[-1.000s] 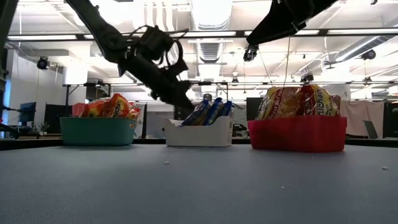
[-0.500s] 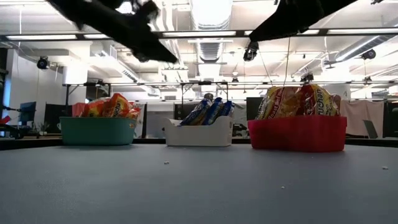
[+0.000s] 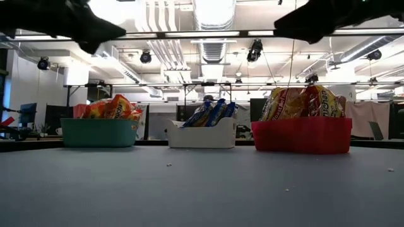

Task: Sort Maruchan noodles
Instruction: Return to Home Position

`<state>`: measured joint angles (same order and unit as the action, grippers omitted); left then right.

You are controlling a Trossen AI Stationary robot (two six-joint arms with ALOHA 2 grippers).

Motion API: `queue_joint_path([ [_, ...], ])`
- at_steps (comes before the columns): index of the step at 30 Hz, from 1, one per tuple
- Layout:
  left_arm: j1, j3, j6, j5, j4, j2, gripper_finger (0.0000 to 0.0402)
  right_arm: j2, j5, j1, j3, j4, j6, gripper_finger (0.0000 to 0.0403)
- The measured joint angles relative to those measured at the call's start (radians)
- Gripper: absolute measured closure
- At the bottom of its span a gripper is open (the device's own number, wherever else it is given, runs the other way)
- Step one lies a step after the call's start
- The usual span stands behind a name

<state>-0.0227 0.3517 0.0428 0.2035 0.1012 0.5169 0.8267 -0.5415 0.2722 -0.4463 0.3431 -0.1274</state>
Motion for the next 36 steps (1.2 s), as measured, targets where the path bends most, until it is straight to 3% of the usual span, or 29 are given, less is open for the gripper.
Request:
queue_joint_path([
  [8, 0.000, -0.104, 0.030, 0.052, 0.000, -0.265, 0.0401, -0.124, 0.000, 0.000, 0.096, 0.030, 0.021, 0.0156],
  [19, 0.000, -0.194, 0.005, 0.113, -0.135, -0.496, 0.0402, -0.337, -0.002, 0.000, 0.223, 0.041, 0.015, 0.0156],
  [36, 0.000, -0.243, -0.056, 0.110, -0.206, -0.517, 0.0402, -0.607, -0.001, 0.000, 0.351, 0.042, -0.024, 0.0156],
])
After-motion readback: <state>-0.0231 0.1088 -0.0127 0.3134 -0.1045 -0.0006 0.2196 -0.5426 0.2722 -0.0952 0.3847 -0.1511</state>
